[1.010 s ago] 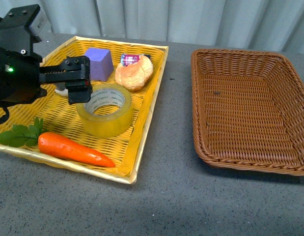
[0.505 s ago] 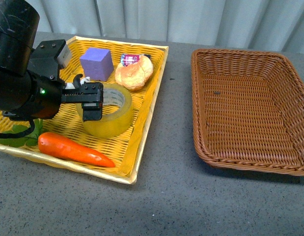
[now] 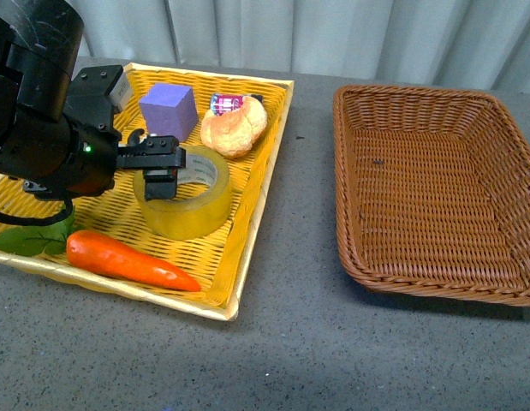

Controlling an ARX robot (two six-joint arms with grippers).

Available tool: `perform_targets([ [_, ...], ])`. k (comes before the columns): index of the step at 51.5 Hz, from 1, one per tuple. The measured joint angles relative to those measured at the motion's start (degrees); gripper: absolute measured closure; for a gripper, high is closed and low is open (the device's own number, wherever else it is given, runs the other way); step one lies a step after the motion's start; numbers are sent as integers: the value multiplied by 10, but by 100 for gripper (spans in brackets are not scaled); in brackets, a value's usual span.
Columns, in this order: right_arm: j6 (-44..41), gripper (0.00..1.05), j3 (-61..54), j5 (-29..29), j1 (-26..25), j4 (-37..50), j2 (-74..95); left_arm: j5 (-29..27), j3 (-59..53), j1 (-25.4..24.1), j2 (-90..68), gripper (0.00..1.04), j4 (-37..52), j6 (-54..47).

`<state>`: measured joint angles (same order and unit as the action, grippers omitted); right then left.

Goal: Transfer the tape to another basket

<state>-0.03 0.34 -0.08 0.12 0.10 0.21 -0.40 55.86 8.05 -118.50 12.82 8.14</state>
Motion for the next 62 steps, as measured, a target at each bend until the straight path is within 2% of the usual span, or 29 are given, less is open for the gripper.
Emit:
perform_targets([
  [11,0,9,0,0,0,0,0,0,9,2,-5,77,-6,1],
  [15,0,9,0,0,0,0,0,0,10,3,-5,87,-6,-3],
  [33,0,9,0,0,0,0,0,7,11,3,-1,89,-4,4],
  [41,0,9,0,0,0,0,0,43,7,9,31,90,8,-9],
  [46,0,9,0,0,0,0,0,73,7,21,72,90,14,-51],
  [55,0,9,0,0,0,0,0,85,7,54,117,90,67,-140],
  [62,0,9,0,0,0,0,0,119,18,83,126,90,67,-198],
])
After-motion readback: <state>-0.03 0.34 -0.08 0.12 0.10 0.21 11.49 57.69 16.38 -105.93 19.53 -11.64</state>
